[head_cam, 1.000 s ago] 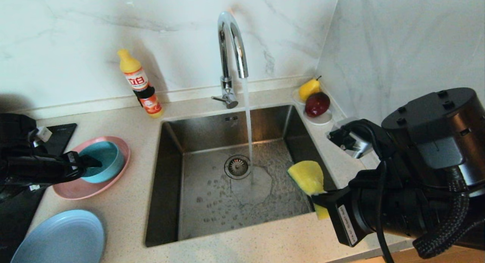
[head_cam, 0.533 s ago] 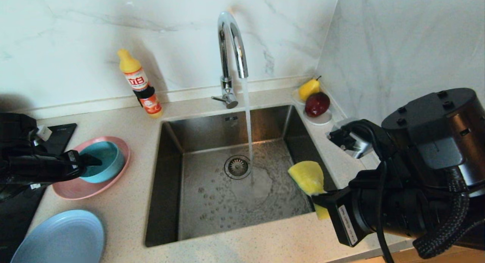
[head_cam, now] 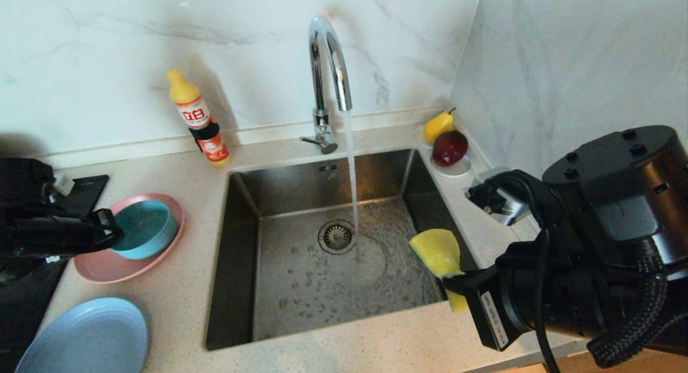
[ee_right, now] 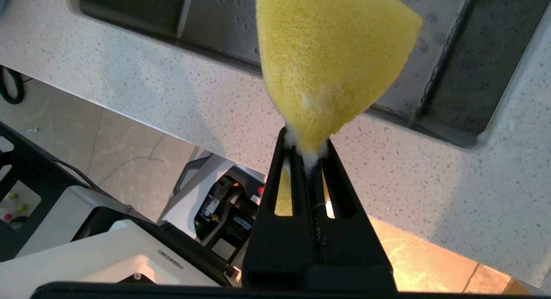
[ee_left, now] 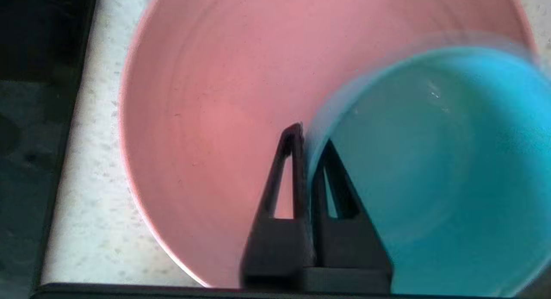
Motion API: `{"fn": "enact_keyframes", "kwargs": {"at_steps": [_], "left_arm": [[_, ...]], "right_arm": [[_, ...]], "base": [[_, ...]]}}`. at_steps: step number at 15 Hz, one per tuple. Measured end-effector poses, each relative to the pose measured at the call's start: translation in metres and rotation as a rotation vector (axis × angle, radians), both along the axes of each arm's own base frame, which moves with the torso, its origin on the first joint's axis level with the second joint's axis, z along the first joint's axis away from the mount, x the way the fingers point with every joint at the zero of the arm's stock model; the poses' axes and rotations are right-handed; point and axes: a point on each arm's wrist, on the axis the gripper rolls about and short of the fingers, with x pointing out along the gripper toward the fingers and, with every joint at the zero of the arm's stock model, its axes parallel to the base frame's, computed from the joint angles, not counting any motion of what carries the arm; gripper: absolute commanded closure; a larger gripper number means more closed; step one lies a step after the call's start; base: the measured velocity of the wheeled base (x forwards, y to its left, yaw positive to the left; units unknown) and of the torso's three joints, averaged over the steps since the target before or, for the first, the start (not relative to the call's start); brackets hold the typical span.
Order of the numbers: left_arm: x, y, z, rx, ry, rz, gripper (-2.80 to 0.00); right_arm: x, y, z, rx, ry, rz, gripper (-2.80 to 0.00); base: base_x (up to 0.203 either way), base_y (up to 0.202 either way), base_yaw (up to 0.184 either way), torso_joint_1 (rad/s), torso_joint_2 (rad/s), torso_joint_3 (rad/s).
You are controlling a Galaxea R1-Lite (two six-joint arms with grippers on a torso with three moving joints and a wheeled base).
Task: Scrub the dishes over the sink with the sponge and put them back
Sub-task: Pick up a bowl and the sponge
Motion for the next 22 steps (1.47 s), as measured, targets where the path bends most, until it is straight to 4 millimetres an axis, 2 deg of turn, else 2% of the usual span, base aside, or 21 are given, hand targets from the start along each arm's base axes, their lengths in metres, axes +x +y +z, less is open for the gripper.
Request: {"fn": "enact_keyframes", "kwargs": {"at_steps": [6,15,22], "left_arm": [[0.003,0.002,-0.005,-0.004,0.011,0.001,0.00],[0.006,0.006,0.017,0.029,-0.045,0.010,0.00],[0.001,0.005,0.021,0.027,-0.037,0.010,0.00]], "right_arm": [[0.000,0.000,0.001,0.003,0.000,-0.001,0.00],[0.000,0.000,0.000,0.001,0.002,-0.001,0.00],[0.000,0.000,0.000,0.003,0.002,-0.002,0.00]], "base": [[0.000,0.000,0.000,0.000,0.00,0.000],[0.000,0.000,0.000,0.000,0.00,0.000],[0.000,0.000,0.000,0.000,0.00,0.000]]}}
